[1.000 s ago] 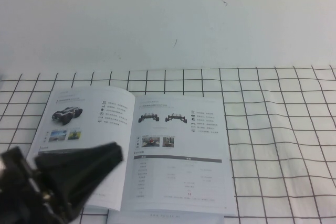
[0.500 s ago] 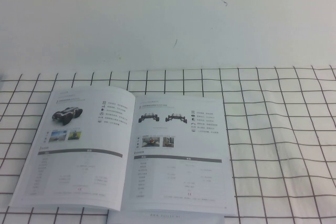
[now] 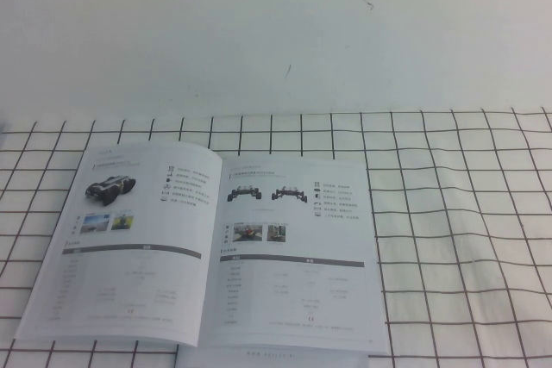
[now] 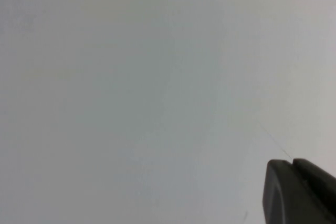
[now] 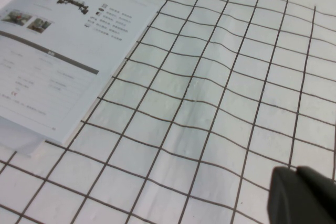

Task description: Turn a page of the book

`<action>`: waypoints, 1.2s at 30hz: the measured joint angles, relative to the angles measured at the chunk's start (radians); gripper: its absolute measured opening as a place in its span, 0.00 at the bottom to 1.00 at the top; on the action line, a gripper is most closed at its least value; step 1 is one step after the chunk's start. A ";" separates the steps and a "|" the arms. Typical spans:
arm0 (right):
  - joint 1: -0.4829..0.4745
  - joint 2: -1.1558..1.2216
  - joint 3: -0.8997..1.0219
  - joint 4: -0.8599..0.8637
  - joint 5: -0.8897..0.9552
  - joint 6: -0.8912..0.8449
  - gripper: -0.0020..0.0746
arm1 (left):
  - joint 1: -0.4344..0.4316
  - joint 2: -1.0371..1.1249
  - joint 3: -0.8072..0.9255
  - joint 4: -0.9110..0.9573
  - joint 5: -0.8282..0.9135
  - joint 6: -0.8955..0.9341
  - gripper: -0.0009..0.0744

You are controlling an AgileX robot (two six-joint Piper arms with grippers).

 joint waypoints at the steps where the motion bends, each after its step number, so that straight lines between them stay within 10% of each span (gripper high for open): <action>1: 0.000 0.000 0.000 0.000 0.000 0.000 0.02 | 0.000 -0.010 0.001 0.116 0.041 -0.083 0.01; 9: 0.000 0.000 0.000 0.000 0.000 0.000 0.02 | 0.062 -0.026 0.040 1.064 0.285 -1.054 0.01; 24: 0.000 0.000 0.000 0.002 0.000 0.000 0.02 | 0.079 -0.026 0.256 1.483 0.193 -1.540 0.01; 36: 0.000 0.000 0.000 0.002 0.000 0.000 0.02 | 0.079 -0.026 0.256 1.492 0.267 -1.570 0.01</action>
